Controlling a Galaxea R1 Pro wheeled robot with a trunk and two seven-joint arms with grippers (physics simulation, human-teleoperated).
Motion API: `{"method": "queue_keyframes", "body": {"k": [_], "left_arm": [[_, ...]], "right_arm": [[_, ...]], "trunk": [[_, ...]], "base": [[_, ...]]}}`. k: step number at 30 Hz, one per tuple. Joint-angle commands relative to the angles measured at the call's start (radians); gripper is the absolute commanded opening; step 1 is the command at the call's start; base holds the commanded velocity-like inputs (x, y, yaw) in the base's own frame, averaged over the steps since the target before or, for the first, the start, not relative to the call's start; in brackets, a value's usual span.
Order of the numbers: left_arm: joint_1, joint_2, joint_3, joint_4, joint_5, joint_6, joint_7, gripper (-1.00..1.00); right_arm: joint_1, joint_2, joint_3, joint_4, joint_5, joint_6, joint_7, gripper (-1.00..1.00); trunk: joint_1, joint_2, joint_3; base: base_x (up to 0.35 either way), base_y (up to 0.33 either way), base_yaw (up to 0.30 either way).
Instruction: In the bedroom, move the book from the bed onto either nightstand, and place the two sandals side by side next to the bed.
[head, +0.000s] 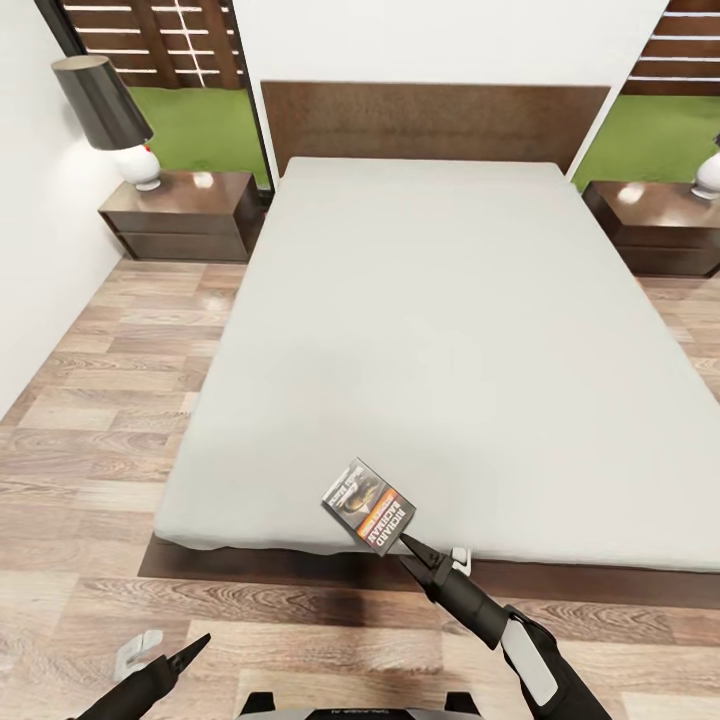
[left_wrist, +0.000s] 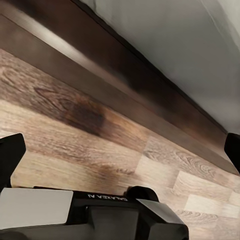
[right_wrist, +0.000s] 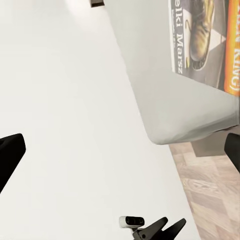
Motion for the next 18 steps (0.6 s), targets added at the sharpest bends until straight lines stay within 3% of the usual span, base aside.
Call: {"method": "queue_keyframes", "body": {"k": [1, 18], "left_arm": [[0.000, 0.000, 0.001, 0.000, 0.008, 0.010, -0.003, 1.00], [0.000, 0.000, 0.000, 0.000, 0.008, 0.010, -0.004, 1.00]], "right_arm": [[0.000, 0.001, -0.003, 0.000, -0.002, 0.008, 0.002, 1.00], [0.000, 0.001, -0.003, 0.002, -0.002, 0.006, 0.000, 1.00]], "trunk": [[0.004, -0.008, -0.004], [0.069, -0.127, -0.057]], "base": [[0.000, 0.000, 0.000], [0.000, 0.000, 0.000]]}}
